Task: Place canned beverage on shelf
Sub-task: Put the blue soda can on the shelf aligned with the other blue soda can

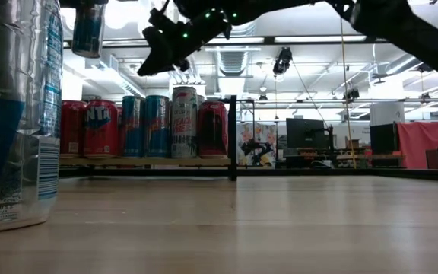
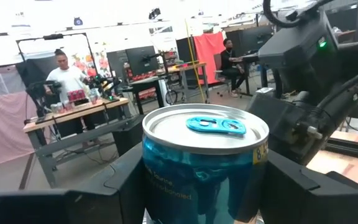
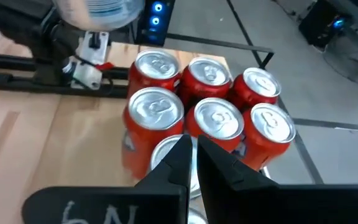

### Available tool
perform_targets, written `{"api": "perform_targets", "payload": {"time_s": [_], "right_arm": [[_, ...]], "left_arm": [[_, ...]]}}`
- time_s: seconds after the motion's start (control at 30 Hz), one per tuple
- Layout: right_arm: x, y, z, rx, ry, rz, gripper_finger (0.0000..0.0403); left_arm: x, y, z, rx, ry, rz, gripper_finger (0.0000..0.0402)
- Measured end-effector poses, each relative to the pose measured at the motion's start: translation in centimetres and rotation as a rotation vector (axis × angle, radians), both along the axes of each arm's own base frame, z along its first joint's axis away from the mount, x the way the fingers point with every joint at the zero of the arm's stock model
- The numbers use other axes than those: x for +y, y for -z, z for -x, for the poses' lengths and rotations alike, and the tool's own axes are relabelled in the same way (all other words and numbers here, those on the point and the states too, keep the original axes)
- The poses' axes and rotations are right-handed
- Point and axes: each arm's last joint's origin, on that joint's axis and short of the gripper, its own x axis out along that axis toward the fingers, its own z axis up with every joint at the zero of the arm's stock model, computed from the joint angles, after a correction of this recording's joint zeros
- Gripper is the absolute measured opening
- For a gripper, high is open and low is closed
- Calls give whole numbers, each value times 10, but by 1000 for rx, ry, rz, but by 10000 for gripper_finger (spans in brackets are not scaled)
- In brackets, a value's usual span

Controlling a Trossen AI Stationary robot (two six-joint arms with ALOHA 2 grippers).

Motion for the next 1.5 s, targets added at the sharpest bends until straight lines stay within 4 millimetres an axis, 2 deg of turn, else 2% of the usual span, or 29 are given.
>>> {"api": "perform_targets", "payload": {"time_s": [0.3,0.6,0.7,0.77,1.0,1.1,1.2,1.5], "right_arm": [[-2,6,-7,-16,-3,-1,11],[-2,7,-3,33,-22,57,9],[0,-8,6,49,12,87,9],[1,-24,15,34,16,86,9],[3,-73,46,-32,35,81,9],[4,-92,59,-66,38,82,9],[4,-102,70,-71,18,69,9],[4,-108,89,17,19,21,9]], "left_arm": [[2,1,4,0,-1,-5,215],[-1,18,-4,4,8,18,216],[-3,26,-8,-43,16,64,216],[-4,34,-12,-96,26,113,216],[-9,79,-30,-192,17,226,216],[-13,91,-39,-234,18,254,216],[-17,105,-49,-197,15,248,216],[-24,133,-74,-77,-12,215,216]]}}
